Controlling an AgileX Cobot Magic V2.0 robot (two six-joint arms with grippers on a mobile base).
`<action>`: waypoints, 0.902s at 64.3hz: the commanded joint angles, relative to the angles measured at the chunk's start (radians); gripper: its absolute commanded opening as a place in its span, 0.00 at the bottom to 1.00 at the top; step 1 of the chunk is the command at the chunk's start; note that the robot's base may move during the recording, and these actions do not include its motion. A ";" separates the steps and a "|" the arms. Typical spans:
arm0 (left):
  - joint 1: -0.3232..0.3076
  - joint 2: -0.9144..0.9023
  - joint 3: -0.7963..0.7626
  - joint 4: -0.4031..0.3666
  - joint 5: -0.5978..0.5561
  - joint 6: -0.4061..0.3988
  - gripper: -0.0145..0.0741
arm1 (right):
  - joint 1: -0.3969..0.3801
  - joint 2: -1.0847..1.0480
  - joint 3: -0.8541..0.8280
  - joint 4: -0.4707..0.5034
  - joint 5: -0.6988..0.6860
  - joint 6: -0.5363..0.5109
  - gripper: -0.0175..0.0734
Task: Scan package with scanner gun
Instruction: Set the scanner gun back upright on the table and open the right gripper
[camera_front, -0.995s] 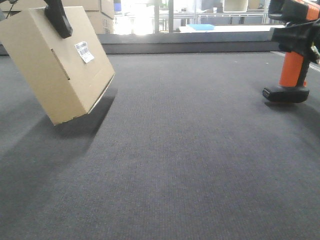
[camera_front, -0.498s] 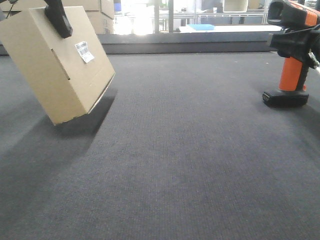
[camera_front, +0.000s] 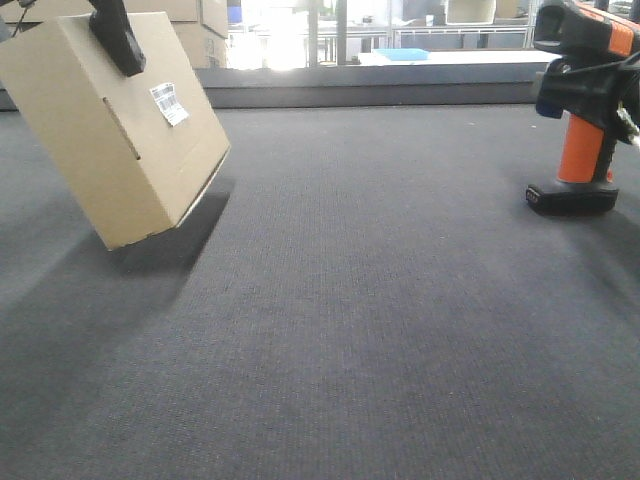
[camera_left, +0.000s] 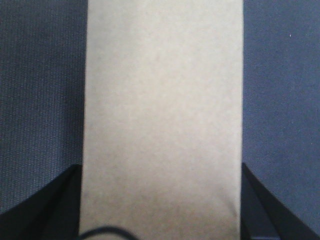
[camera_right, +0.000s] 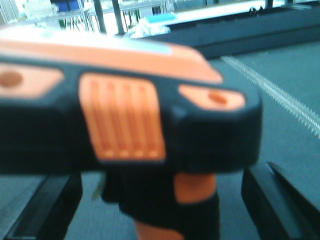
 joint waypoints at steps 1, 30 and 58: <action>0.002 -0.013 -0.003 -0.008 -0.014 0.000 0.04 | -0.003 -0.011 -0.003 -0.001 0.017 0.001 0.81; 0.004 -0.015 -0.005 0.063 -0.012 0.000 0.04 | -0.003 -0.185 0.167 -0.039 0.007 0.001 0.81; 0.160 -0.015 -0.007 0.187 0.020 0.238 0.04 | -0.003 -0.361 0.317 -0.089 0.045 0.001 0.81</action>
